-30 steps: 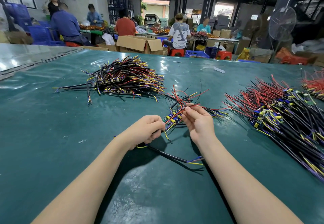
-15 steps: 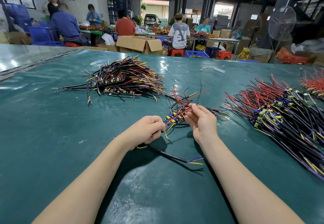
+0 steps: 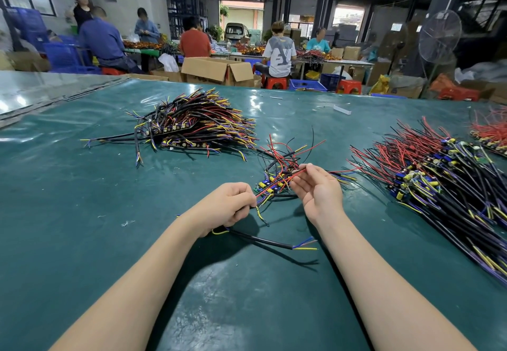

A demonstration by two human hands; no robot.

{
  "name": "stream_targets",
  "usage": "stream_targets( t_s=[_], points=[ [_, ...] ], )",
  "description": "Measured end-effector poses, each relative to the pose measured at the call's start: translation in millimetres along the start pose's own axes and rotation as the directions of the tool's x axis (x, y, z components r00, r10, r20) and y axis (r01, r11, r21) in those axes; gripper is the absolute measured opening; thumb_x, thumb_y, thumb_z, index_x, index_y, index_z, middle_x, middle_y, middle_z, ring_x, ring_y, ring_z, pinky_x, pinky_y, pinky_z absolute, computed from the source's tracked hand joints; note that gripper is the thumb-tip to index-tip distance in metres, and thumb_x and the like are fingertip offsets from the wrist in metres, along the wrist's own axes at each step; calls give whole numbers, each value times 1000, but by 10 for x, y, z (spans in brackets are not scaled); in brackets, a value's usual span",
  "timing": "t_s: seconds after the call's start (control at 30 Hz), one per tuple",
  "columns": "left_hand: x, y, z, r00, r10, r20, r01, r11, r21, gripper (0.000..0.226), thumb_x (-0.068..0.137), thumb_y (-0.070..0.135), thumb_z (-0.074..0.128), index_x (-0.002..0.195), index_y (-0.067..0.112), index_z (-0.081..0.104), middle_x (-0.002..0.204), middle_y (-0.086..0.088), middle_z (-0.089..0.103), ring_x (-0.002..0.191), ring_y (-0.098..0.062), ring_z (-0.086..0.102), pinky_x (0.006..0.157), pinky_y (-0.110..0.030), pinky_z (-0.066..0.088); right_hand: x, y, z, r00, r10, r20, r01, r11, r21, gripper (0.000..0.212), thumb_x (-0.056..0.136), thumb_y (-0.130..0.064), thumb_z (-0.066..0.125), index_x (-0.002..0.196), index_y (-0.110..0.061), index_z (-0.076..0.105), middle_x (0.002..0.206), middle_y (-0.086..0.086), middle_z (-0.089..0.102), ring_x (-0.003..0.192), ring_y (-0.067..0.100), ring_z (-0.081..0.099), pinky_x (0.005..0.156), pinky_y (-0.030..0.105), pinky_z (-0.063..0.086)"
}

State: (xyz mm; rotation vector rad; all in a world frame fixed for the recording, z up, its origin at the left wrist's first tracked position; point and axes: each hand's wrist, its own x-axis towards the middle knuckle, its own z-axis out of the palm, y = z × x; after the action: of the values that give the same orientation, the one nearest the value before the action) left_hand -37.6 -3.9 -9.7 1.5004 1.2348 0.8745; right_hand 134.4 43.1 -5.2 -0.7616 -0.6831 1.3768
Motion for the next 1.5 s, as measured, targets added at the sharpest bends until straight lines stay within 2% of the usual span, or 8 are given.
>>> stream_targets(
  t_s=[0.43,0.6,0.7,0.83,1.0,1.13,1.4,1.5],
  points=[
    [-12,3,2,1000,-4,-9,5,1000,14,22,90,5,42,70,12,43,38,8,37,34,-6,21,35,-13,19,1,-1,-22,997,71,-9,-71,997,39,19,87,11,50,78,-5,56,48,-2,63,43,7,61,47,17,53],
    [-7,6,21,1000,3,-27,-1,997,81,20,90,6,43,71,12,44,38,8,40,34,-7,23,36,-15,19,7,-31,-40,999,-8,-41,8,1000,-5,19,85,11,53,75,-5,57,47,-2,62,43,7,61,46,19,53],
    [-10,12,10,999,3,-35,-1,998,71,21,89,5,43,70,13,45,38,7,39,34,-8,22,36,-15,19,-2,-66,-41,1000,0,12,1,1000,-21,17,89,5,51,76,-4,58,47,-1,61,43,8,61,46,19,53],
    [-15,20,22,997,0,-75,1,1000,6,21,89,6,45,70,13,46,39,5,39,33,-8,20,35,-13,19,-59,-87,-6,974,166,156,-163,986,-35,19,93,-4,46,80,-6,60,50,0,62,44,8,61,43,17,51],
    [-27,39,38,996,-10,-92,7,1000,-30,21,90,7,47,70,13,50,41,4,45,32,-6,24,35,-14,18,-170,-9,82,881,328,340,-255,936,-242,19,91,-2,47,84,-8,63,56,-2,64,49,7,64,44,17,50],
    [-39,46,36,997,-11,-80,8,999,-33,23,91,7,46,70,13,49,39,5,44,31,-5,24,34,-12,18,-191,21,110,862,322,392,-226,936,-271,19,91,-2,46,82,-8,62,53,-4,61,47,4,61,42,16,48],
    [-32,65,43,998,-11,-67,10,1000,-15,21,92,6,45,72,12,48,38,5,45,31,-6,23,34,-13,18,-171,102,137,940,136,311,13,900,-435,19,90,2,51,74,-5,59,54,0,59,43,4,56,44,19,51],
    [-32,72,52,998,-11,-67,10,1000,-4,21,92,6,45,72,12,48,38,5,44,31,-6,23,35,-14,17,-166,117,151,947,139,290,2,899,-437,20,90,3,48,74,-5,56,58,5,57,41,6,55,41,21,50]
  ],
)
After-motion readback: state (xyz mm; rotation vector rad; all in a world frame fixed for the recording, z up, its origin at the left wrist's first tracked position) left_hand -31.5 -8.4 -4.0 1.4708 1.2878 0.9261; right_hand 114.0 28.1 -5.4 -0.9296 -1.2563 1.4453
